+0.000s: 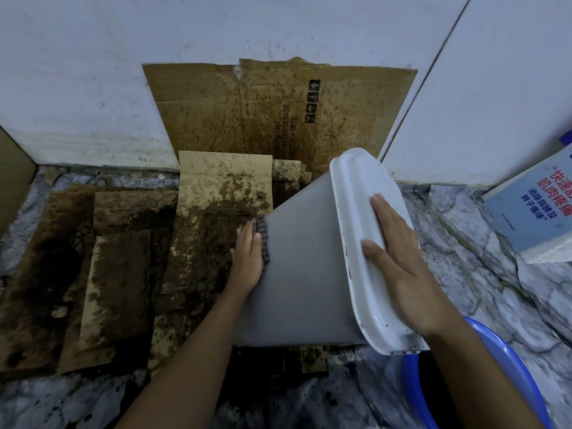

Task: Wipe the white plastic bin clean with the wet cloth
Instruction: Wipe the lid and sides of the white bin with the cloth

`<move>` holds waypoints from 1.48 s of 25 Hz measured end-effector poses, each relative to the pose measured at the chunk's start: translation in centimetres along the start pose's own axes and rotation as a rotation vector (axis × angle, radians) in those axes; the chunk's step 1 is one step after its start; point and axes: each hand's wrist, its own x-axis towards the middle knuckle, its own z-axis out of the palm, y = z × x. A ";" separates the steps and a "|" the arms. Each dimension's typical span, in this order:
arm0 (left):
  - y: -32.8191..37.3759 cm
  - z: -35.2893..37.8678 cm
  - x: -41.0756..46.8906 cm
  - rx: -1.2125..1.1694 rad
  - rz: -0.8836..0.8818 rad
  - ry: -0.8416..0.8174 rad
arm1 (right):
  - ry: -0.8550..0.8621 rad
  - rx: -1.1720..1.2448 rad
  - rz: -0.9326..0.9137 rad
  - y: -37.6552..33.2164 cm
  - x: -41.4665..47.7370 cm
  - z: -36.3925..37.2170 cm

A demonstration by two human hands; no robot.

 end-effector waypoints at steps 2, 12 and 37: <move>-2.2 -0.4 -0.6 -0.011 -0.040 -0.010 | -0.002 -0.010 -0.001 -0.3 0.0 0.2; -2.3 -0.5 -5.0 -0.066 -0.116 -0.019 | 0.010 -0.021 -0.003 -0.5 0.1 0.3; 6.9 2.4 -15.9 -0.383 0.067 0.250 | 0.012 -0.074 -0.038 -0.8 0.3 0.8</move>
